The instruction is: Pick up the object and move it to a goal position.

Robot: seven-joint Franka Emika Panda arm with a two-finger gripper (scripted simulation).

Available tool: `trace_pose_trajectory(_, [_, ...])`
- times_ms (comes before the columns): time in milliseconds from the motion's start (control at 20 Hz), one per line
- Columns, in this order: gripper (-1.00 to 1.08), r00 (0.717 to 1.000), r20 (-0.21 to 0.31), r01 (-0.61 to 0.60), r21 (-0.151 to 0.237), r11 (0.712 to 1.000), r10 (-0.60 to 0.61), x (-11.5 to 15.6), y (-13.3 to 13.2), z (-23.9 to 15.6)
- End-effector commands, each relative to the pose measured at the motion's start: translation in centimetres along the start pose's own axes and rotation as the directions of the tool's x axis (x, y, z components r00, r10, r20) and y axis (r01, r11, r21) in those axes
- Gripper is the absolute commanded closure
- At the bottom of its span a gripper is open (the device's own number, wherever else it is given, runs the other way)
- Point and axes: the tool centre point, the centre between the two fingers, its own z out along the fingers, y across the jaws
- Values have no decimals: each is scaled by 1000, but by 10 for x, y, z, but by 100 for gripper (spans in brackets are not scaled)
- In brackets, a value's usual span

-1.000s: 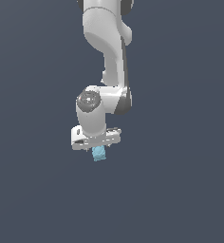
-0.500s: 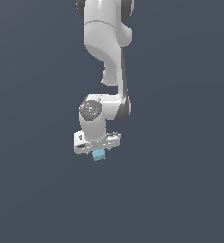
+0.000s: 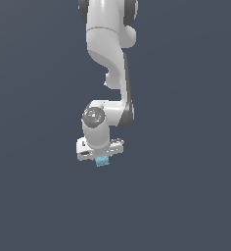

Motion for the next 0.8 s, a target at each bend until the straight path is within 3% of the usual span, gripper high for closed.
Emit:
trace_pose_trajectory(0, [108,1000,0,0,0,1000,0,0,0,0])
trace_pose_trajectory(750, [108,1000,0,0,0,1000,0,-9,-4,-11])
